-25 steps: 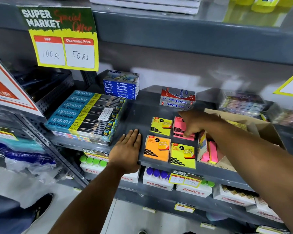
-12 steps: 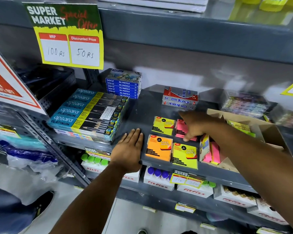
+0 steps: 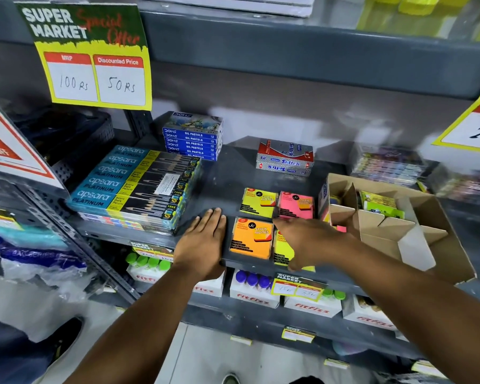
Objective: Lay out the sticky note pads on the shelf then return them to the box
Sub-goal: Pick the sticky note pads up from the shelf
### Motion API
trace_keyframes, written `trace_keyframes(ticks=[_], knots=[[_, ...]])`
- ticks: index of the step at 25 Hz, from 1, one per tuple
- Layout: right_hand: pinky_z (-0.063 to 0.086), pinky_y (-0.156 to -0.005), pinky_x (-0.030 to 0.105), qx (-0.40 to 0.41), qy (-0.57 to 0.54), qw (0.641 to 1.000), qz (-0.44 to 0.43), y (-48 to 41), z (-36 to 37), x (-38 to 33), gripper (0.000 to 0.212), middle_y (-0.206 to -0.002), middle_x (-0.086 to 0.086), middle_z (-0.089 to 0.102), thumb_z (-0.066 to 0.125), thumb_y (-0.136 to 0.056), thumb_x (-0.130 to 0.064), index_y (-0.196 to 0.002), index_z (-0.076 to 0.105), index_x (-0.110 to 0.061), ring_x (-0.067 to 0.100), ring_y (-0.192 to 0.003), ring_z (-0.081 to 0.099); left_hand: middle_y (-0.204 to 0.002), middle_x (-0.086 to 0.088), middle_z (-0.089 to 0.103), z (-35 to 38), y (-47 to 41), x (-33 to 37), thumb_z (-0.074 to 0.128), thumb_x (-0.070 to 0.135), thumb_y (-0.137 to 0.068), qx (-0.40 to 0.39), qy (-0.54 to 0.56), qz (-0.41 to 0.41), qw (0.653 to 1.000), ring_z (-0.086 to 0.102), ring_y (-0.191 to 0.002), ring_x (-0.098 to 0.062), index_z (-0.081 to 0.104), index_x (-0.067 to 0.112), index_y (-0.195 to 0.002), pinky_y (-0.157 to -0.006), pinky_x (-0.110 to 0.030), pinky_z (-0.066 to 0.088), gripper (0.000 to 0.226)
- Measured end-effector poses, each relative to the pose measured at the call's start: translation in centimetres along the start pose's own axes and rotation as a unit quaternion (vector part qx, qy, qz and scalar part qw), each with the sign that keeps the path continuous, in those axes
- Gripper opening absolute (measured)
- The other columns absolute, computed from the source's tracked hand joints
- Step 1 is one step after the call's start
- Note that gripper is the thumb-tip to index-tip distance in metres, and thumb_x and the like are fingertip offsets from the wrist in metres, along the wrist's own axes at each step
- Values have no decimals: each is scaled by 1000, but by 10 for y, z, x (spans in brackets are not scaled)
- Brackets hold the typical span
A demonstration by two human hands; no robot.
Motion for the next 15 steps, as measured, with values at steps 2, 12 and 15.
trace_keyframes(ticks=[2,12,15], knots=[[57,-74,39,-24,-2,1000,-3,5,-6,0,86,-101,4,62,87,-65,-37,-134,39,-17,24,-88,62,-156,-18,20,4,0,1,46,37,-83,-23,-7,6,1000,18,-143,-32,23,1,-146,-116,-45,15,76],[56,-81,40,101,-123,987,-2,-82,-83,7,104,-125,20,62,87,-69,-29,-151,25,-14,33,-100,64,-160,-14,0,3,4,0,58,48,-73,-34,-29,13,999,-1,-146,-27,3,6,-149,-118,-40,1,103],[56,-76,38,73,-97,993,4,-106,-66,8,90,-119,18,63,89,-66,-30,-139,39,-11,30,-93,64,-160,-14,-2,3,3,-1,57,47,-74,-41,-31,13,999,-3,-146,-26,0,7,-149,-119,-41,2,103]])
Point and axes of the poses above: each hand's wrist, its own y-axis away from the middle knuckle, its own z-axis out of the palm, x = y × z, the point moved 5 cm from there along -y, towards the middle knuckle
